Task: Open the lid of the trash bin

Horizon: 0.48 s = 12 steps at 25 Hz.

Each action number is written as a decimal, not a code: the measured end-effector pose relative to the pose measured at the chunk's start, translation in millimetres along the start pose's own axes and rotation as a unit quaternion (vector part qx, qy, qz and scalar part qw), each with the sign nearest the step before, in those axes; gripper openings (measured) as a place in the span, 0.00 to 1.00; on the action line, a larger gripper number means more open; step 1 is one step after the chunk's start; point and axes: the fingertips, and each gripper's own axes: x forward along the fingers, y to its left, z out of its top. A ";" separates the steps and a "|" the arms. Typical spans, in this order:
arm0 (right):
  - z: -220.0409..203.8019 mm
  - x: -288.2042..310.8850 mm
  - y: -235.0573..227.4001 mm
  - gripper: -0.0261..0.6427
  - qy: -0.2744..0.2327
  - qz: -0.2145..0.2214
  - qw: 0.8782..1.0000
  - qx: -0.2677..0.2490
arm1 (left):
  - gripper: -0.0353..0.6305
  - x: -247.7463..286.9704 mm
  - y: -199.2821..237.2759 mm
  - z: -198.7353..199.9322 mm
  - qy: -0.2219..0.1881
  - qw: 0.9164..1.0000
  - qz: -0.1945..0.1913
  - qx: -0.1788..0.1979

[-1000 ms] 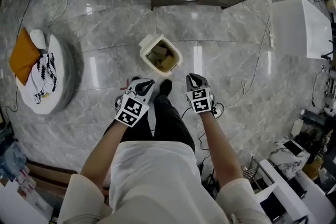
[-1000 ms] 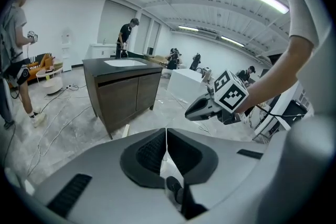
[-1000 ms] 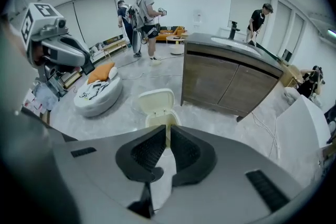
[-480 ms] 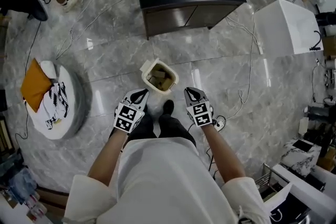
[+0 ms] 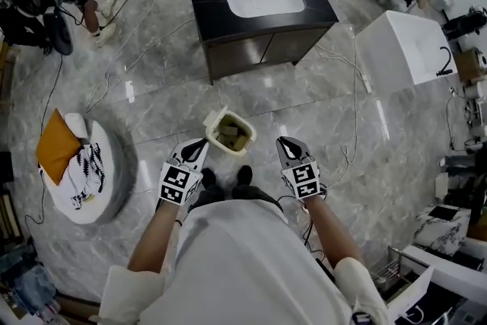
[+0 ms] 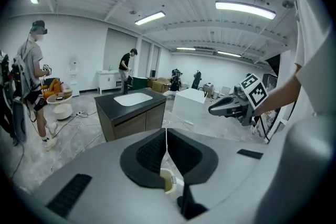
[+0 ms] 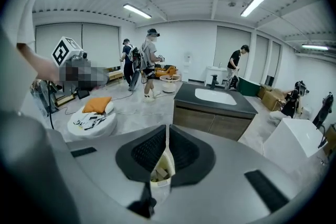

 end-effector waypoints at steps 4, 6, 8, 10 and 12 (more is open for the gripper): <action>24.5 -20.4 -6.9 0.09 -0.031 -0.016 0.999 -0.003 | 0.08 -17.5 3.9 25.2 -0.029 1.000 0.011 0.001; 35.8 -28.7 -9.7 0.09 -0.048 -0.024 0.999 0.000 | 0.08 -26.4 7.6 36.4 -0.046 0.999 0.021 0.003; 46.4 -35.5 -13.4 0.09 -0.064 -0.034 0.997 0.003 | 0.08 -34.6 13.6 47.0 -0.065 0.997 0.032 0.007; 55.1 -41.9 -16.4 0.09 -0.080 -0.042 0.996 0.007 | 0.08 -40.5 18.9 54.6 -0.078 0.996 0.040 0.010; 61.2 -47.4 -18.5 0.09 -0.093 -0.045 0.995 0.009 | 0.08 -43.3 22.4 60.0 -0.085 0.995 0.046 0.012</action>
